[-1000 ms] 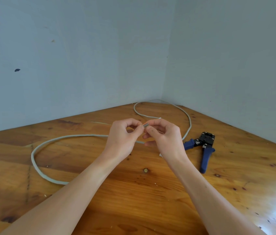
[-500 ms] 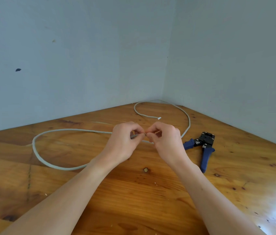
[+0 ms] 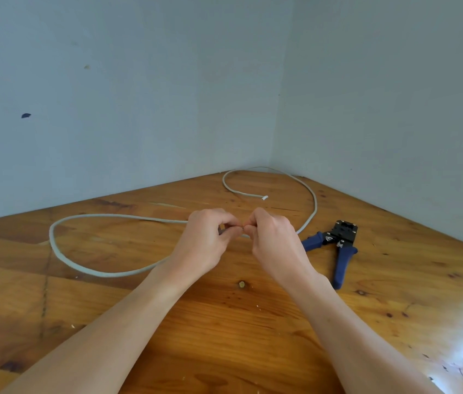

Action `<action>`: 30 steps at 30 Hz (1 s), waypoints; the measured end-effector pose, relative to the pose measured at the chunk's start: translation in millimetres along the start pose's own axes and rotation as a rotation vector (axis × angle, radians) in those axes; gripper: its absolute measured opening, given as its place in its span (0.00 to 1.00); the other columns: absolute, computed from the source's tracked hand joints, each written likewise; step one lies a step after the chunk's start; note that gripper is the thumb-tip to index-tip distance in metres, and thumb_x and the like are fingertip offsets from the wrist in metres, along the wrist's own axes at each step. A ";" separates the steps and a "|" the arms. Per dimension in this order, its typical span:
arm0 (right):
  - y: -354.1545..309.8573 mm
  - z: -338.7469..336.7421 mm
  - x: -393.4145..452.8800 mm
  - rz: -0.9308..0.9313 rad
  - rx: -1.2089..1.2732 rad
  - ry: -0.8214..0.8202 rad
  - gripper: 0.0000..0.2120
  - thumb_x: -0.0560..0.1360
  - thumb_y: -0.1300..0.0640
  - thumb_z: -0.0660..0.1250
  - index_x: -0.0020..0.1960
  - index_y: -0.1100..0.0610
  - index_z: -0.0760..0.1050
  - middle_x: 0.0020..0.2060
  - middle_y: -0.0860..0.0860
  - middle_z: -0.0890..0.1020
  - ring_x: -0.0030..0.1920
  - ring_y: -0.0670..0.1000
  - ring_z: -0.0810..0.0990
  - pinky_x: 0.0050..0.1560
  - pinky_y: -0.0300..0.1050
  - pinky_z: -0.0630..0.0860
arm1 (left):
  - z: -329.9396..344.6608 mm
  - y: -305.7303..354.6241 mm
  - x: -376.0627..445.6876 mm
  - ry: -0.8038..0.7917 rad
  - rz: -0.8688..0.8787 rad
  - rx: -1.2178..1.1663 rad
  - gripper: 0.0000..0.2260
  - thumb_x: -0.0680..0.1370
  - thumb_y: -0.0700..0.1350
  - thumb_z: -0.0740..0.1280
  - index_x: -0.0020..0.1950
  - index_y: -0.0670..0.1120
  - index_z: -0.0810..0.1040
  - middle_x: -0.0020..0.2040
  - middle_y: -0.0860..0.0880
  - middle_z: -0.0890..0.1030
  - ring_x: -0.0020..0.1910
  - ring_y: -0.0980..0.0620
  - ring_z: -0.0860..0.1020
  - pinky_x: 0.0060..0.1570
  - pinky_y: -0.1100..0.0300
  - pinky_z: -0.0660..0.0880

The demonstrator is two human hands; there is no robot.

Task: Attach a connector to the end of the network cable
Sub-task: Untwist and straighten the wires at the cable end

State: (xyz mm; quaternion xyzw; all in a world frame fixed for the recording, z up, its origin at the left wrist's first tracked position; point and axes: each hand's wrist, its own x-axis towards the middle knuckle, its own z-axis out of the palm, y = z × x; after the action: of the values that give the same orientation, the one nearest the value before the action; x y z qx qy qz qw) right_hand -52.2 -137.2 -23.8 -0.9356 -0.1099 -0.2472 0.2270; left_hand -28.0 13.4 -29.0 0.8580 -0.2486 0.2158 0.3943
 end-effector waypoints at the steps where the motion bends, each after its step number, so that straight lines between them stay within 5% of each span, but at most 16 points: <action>1: -0.8 0.3 0.4 0.005 -0.013 0.004 0.03 0.82 0.58 0.64 0.50 0.56 0.73 0.39 0.49 0.76 0.37 0.51 0.76 0.34 0.45 0.71 | 0.6 0.2 0.0 0.007 -0.004 0.004 0.04 0.77 0.44 0.73 0.48 0.51 0.87 0.38 0.62 0.80 0.35 0.64 0.74 0.39 0.68 0.64; 14: 5.6 1.2 -0.1 0.137 0.379 0.039 0.08 0.81 0.59 0.66 0.43 0.50 0.75 0.32 0.47 0.80 0.33 0.47 0.78 0.36 0.46 0.79 | -5.5 0.8 2.1 -0.031 -0.058 -0.180 0.04 0.77 0.43 0.72 0.46 0.52 0.86 0.41 0.59 0.85 0.44 0.58 0.82 0.50 0.57 0.78; 18: 7.4 -0.9 -0.1 0.147 0.439 0.014 0.11 0.80 0.61 0.65 0.41 0.50 0.77 0.31 0.51 0.82 0.34 0.52 0.82 0.37 0.49 0.82 | -5.2 -1.3 2.6 -0.038 -0.072 -0.185 0.04 0.76 0.45 0.74 0.45 0.53 0.86 0.40 0.61 0.85 0.41 0.54 0.82 0.46 0.58 0.78; 22: 7.8 0.1 0.0 0.096 0.378 0.035 0.11 0.80 0.63 0.65 0.40 0.52 0.76 0.29 0.48 0.80 0.32 0.51 0.80 0.37 0.50 0.81 | -1.9 -2.9 2.0 -0.026 -0.043 -0.141 0.04 0.76 0.45 0.73 0.44 0.54 0.86 0.39 0.62 0.85 0.42 0.62 0.81 0.43 0.71 0.71; 26: 10.2 -1.2 1.3 0.027 0.293 0.021 0.10 0.81 0.62 0.65 0.42 0.53 0.75 0.30 0.48 0.78 0.32 0.51 0.78 0.38 0.53 0.79 | -0.8 0.1 0.5 -0.049 -0.006 -0.105 0.05 0.78 0.44 0.71 0.44 0.53 0.85 0.39 0.60 0.84 0.43 0.62 0.80 0.45 0.69 0.72; 30: 10.5 -7.6 0.7 0.072 0.520 -0.040 0.10 0.81 0.63 0.64 0.43 0.55 0.77 0.32 0.52 0.81 0.33 0.53 0.80 0.37 0.51 0.83 | -7.8 2.5 1.3 -0.061 0.021 -0.202 0.08 0.78 0.43 0.71 0.42 0.54 0.84 0.37 0.62 0.83 0.36 0.64 0.79 0.38 0.74 0.70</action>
State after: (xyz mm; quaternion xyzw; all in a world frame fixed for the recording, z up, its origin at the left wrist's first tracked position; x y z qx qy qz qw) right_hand -51.4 -150.0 -21.4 -0.8537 -0.1409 -0.1837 0.4664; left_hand -29.8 17.7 -22.2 0.8173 -0.2901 0.1678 0.4688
